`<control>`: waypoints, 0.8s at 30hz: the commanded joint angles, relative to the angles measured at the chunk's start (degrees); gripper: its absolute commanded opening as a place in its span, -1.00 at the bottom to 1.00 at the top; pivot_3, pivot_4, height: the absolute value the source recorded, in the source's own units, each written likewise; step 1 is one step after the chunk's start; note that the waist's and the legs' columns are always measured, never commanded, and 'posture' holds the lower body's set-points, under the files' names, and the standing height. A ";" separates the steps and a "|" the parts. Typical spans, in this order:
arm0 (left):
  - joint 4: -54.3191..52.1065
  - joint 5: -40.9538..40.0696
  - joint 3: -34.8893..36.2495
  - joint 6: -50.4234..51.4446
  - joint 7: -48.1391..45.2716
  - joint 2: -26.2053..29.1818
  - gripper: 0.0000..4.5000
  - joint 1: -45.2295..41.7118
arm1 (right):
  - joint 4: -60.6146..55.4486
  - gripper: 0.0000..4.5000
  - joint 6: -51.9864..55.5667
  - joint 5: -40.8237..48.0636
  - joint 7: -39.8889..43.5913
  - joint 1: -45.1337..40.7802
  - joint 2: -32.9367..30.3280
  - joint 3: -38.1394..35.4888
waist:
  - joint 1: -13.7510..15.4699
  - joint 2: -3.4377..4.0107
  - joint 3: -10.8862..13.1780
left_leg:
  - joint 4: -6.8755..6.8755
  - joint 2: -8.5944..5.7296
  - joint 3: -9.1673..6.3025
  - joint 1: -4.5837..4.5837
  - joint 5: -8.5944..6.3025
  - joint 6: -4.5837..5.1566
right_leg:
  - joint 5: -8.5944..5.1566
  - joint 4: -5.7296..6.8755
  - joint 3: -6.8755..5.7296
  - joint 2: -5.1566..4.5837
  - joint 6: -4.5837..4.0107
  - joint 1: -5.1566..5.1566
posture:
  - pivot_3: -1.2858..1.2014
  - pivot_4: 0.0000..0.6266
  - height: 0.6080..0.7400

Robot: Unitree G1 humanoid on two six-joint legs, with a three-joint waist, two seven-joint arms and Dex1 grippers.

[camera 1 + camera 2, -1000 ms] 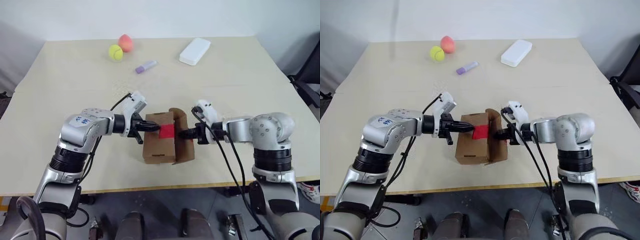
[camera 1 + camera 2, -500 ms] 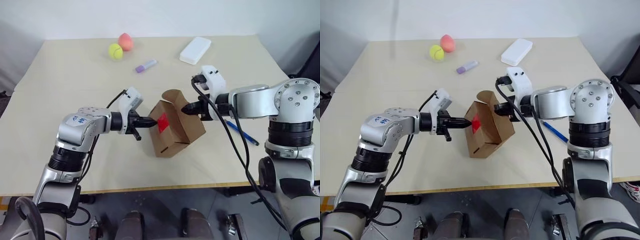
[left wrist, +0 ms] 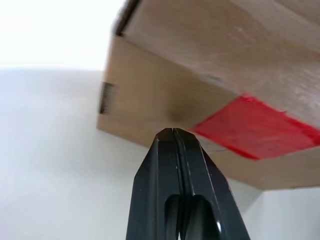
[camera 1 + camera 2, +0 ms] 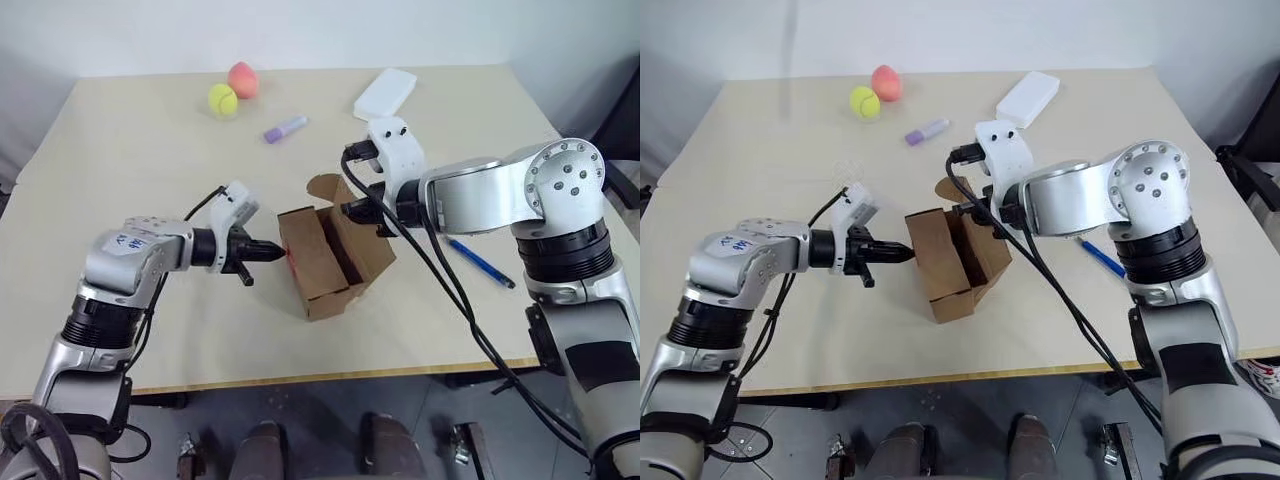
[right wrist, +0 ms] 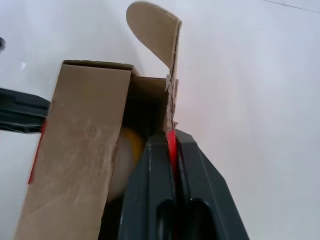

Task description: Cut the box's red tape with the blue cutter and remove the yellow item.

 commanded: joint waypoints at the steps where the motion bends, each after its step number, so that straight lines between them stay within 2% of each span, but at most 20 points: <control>1: -1.98 -3.60 4.60 1.90 -2.11 1.60 -1.00 -2.26 | -2.59 -0.98 -2.04 1.10 -1.09 -0.10 -0.77 0.47 | -0.18 0.00 0.00 | 0.00 0.00 0.00 -0.06 0.00 0.00 | 0.00 0.00 0.00 0.00 0.00 -0.06 | 0.03 -0.52 1.00; 6: -2.81 -8.56 7.09 5.21 -3.24 -0.22 -1.00 -6.27 | -3.66 -0.98 -2.84 1.10 -1.12 1.07 -1.08 2.36 | -0.37 -0.01 0.00 | 0.04 0.01 -0.05 -0.15 0.00 0.00 | 0.00 0.00 -0.07 0.00 0.00 -0.09 | 0.03 -0.52 1.00; 14: -1.58 -3.24 -4.24 -1.33 -5.61 -3.09 -1.00 -8.41 | -3.85 -0.98 -3.99 1.10 -0.98 1.00 -1.10 3.74 | -0.41 -0.01 0.01 | 0.04 0.01 -0.04 -0.21 0.00 0.00 | 0.00 0.01 -0.07 0.00 0.00 -0.16 | 0.03 -0.52 1.00; 17: -1.38 -2.52 -5.99 -2.16 -7.47 -2.36 -1.00 -8.81 | -4.24 -0.98 -4.28 1.10 -1.22 1.21 -1.31 3.82 | -0.44 -0.01 0.01 | 0.03 0.01 -0.03 -0.23 0.00 0.00 | 0.00 0.01 -0.07 0.01 0.00 -0.19 | 0.03 -0.52 1.00; 24: -1.63 -0.47 -6.74 -2.74 -11.08 3.49 -1.00 -7.72 | -5.80 -0.98 -5.31 1.10 -1.79 2.58 -2.71 3.25 | -0.42 -0.01 0.01 | 0.04 0.02 -0.03 -0.23 0.00 0.00 | 0.00 0.01 -0.07 0.00 0.00 -0.19 | 0.03 -0.52 1.00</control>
